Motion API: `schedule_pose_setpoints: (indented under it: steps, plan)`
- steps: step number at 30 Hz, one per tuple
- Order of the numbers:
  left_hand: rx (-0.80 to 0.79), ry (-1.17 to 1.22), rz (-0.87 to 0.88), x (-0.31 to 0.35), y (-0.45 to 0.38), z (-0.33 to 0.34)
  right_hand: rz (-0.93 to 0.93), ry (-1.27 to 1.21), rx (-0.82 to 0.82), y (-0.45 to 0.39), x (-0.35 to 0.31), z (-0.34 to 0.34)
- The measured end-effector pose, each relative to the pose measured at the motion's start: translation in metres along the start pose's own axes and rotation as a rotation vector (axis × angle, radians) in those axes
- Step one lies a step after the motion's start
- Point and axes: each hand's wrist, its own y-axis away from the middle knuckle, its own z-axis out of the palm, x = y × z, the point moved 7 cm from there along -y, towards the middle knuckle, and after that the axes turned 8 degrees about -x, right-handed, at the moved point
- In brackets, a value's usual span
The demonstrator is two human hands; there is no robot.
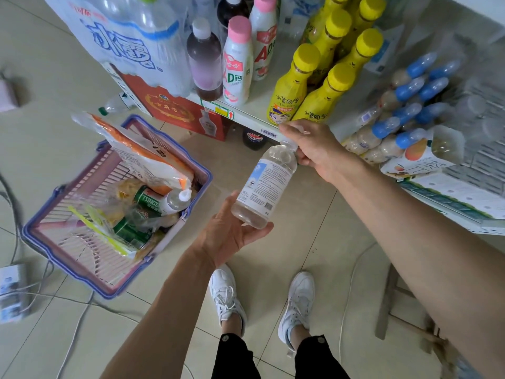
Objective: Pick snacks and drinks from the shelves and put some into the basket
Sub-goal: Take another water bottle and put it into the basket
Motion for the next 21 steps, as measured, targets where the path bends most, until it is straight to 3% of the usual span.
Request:
schedule_pose_setpoints:
  steps: [8,21]
  plan:
    - [-0.048,0.011,-0.044,0.0,0.004,-0.001,0.04,-0.141,-0.086,-0.001,-0.005,0.012]
    - [-0.054,0.077,0.024,0.003,0.002,-0.003,-0.106,-0.002,-0.013,-0.011,-0.009,0.02]
